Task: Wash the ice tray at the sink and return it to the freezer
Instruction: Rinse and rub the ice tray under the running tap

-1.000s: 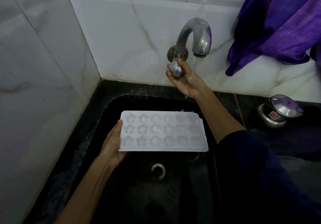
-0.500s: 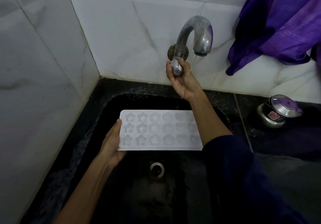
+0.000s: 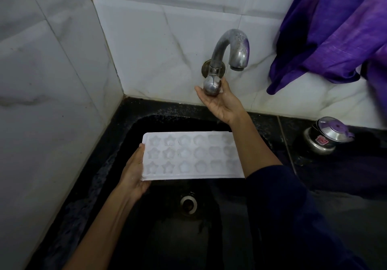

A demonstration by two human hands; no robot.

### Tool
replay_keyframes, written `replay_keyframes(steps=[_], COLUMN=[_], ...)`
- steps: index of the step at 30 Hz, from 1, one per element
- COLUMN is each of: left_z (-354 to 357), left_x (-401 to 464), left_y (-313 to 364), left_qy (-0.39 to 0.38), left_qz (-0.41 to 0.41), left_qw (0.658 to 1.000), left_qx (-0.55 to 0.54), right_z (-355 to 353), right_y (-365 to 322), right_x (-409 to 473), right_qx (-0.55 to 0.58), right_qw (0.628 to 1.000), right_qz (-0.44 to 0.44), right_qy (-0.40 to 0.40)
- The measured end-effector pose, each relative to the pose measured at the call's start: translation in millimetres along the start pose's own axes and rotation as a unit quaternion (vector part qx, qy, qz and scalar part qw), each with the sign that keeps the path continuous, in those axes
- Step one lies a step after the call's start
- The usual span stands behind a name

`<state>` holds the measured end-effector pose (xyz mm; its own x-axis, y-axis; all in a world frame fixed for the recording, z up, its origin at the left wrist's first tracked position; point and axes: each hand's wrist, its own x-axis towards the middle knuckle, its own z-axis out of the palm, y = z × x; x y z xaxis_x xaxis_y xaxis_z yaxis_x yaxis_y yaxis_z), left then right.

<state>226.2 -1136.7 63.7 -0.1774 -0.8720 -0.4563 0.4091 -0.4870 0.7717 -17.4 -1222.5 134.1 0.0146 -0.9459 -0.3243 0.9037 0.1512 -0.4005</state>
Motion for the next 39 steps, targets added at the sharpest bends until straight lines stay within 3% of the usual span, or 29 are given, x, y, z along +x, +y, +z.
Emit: replay_keyframes(steps=[6,9,13,15,16,18,22,27,35,39], left_z=[-1.3,-1.8,-4.8,-5.2,-5.5,-6.3,-4.8,-2.0,-7.9,-17.8], left_x=[-7.8,-12.9,-16.5,-18.6,-19.1,-19.9,-22.4,-28.6,-43.8,-51.3], left_y=[0.6,0.2,0.4,0.0,-0.4,-1.0,-2.2,-2.6,-10.7,-14.4], left_qy=[0.005,0.002,0.017,0.017,0.016,0.016,0.011,-0.002,-0.026,-0.014], left_qz=[0.009,0.010,0.009,0.013,0.014,0.014,0.013,0.008,0.010,-0.041], left_qw=[1.000,1.000,1.000,1.000,1.000,0.999,0.999,0.999,0.997,0.994], left_qx=[0.019,0.026,0.020,0.019,0.020,0.025,0.043,0.052,0.077,0.100], right_z=[9.4,12.3,-8.7,-31.5,-43.1,-62.1,-86.2,-105.4,-122.5,-141.4], right_y=[-7.2,-6.5,-7.7,-9.0,-9.0,-4.6,15.8,38.1,49.7,62.2], right_x=[-9.5,-16.1,-37.7,-55.3,-66.1,-91.4,-147.6,-189.7,-197.5,-197.9], right_qx=[-0.061,-0.204,-0.490,-0.579,-0.596,-0.577,-0.494,-0.448,-0.475,-0.481], right_qw=[0.996,0.973,0.845,0.774,0.756,0.766,0.845,0.881,0.860,0.852], right_qz=[0.003,-0.013,-0.074,-0.117,-0.131,-0.132,-0.056,-0.015,-0.049,-0.032], right_qy=[0.070,0.105,0.200,0.229,0.236,0.249,0.197,0.151,0.181,0.204])
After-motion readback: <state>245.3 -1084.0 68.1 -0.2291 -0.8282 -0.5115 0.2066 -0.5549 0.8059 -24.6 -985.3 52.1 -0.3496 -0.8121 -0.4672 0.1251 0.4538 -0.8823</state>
